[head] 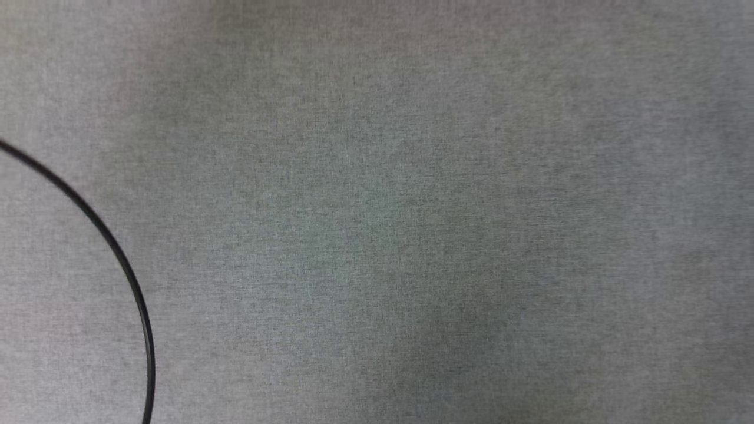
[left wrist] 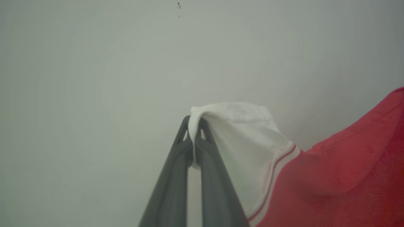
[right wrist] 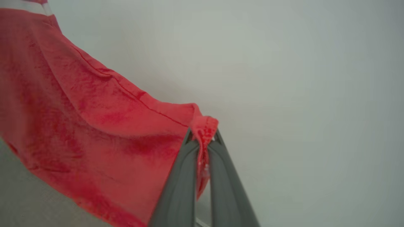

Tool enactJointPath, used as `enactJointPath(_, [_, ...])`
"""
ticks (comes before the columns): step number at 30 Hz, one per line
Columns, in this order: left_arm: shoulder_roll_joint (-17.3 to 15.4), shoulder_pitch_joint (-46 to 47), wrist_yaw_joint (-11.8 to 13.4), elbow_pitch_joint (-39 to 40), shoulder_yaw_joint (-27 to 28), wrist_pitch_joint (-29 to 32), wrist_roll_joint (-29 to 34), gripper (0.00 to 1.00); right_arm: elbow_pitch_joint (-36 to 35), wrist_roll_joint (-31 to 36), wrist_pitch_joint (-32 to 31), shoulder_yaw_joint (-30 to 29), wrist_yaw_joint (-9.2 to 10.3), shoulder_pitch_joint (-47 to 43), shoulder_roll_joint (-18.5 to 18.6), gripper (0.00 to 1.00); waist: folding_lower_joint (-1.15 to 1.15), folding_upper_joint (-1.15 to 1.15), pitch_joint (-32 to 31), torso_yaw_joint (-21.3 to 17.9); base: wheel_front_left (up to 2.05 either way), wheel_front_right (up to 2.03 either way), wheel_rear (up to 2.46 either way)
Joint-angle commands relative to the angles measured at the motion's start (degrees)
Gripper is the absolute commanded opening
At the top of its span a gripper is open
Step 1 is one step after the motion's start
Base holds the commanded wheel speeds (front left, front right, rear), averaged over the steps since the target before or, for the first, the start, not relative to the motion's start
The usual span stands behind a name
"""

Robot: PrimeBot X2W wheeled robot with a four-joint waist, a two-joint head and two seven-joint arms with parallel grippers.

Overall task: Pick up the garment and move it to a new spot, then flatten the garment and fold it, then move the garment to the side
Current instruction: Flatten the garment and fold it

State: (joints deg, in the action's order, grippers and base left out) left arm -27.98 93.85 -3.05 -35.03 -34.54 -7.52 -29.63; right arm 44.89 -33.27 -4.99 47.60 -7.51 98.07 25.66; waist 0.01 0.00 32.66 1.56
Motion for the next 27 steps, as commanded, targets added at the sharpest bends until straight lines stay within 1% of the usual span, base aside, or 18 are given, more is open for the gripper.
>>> enactJointPath(1, [-0.8, -3.1, 0.1, -0.3, 0.1, -1.1, -0.4, 0.0, 0.4, -1.0, 1.0, 0.9, 0.04, -2.4, -0.9, 0.0, -0.01, 0.0, -1.0, -0.3, 0.0, 0.0, 0.0])
enactJointPath(2, [-1.2, -5.7, 0.3, -0.3, -0.1, -1.8, -0.7, 0.0, 0.6, -1.6, 1.7, 1.7, 0.04, -4.1, -1.3, 0.0, -0.01, 0.0, -1.5, -0.4, 0.0, 0.0, 0.0])
enactJointPath(3, [-2.3, -13.9, 1.2, 0.8, -0.2, -3.7, -2.1, 0.0, 0.3, -3.4, 3.6, 4.7, 0.04, -9.6, -2.0, 0.0, -0.01, 0.0, -3.4, -0.7, 0.0, 0.0, 0.0])
enactJointPath(6, [-3.7, -23.4, 2.6, 2.9, -0.1, -4.8, -3.7, 0.0, -1.0, -5.6, 4.8, 8.1, 0.04, -15.3, -1.6, 0.0, -0.01, 0.0, -5.4, -0.8, 0.0, 0.0, 0.0])
enactJointPath(8, [-4.8, -30.4, 4.3, 5.2, 0.4, -5.6, -4.9, 0.0, -2.0, -6.9, 5.7, 10.0, 0.04, -18.9, -0.7, 0.0, -0.01, 0.0, -6.8, -1.0, 0.0, 0.0, 0.0])
enactJointPath(12, [-6.4, -45.0, 7.4, 11.7, -0.8, -6.1, -6.5, 0.0, -4.3, -9.6, 6.9, 14.3, 0.04, -26.2, 1.5, 0.0, -0.01, 0.0, -9.7, -1.0, 0.0, 0.0, 0.0])
enactJointPath(15, [-7.6, -55.7, 10.9, 17.3, -1.2, -6.3, -8.0, 0.0, -6.2, -11.6, 8.2, 16.6, 0.04, -31.4, 3.5, 0.0, -0.01, 0.0, -12.3, -1.0, 0.0, 0.0, 0.0])
enactJointPath(18, [-8.4, -65.7, 14.5, 22.9, -1.4, -6.4, -9.9, 0.0, -8.3, -13.4, 9.3, 18.3, 0.04, -36.8, 5.9, 0.0, -0.01, 0.0, -15.1, -0.9, 0.0, 0.0, 0.0])
enactJointPath(19, [-8.4, -65.7, 14.5, 22.9, -1.4, -6.4, -9.9, 0.0, -8.3, -13.4, 9.3, 18.3, 0.04, -36.8, 5.9, 0.0, -0.01, 0.0, -15.1, -0.9, 0.0, 0.0, 0.0])
enactJointPath(23, [-9.1, -77.5, 18.5, 29.5, -2.4, -6.3, -12.2, 0.0, -11.1, -14.8, 10.2, 20.0, 0.04, -43.7, 8.9, 0.0, -0.01, 0.0, -18.7, -1.0, 0.0, 0.0, 0.0])
enactJointPath(27, [-9.5, -87.2, 22.0, 34.4, -2.6, -6.6, -14.5, 0.0, -13.9, -16.3, 10.8, 19.6, 0.04, -50.8, 11.8, 0.0, -0.01, 0.0, -21.9, -1.3, 0.0, 0.0, 0.0])
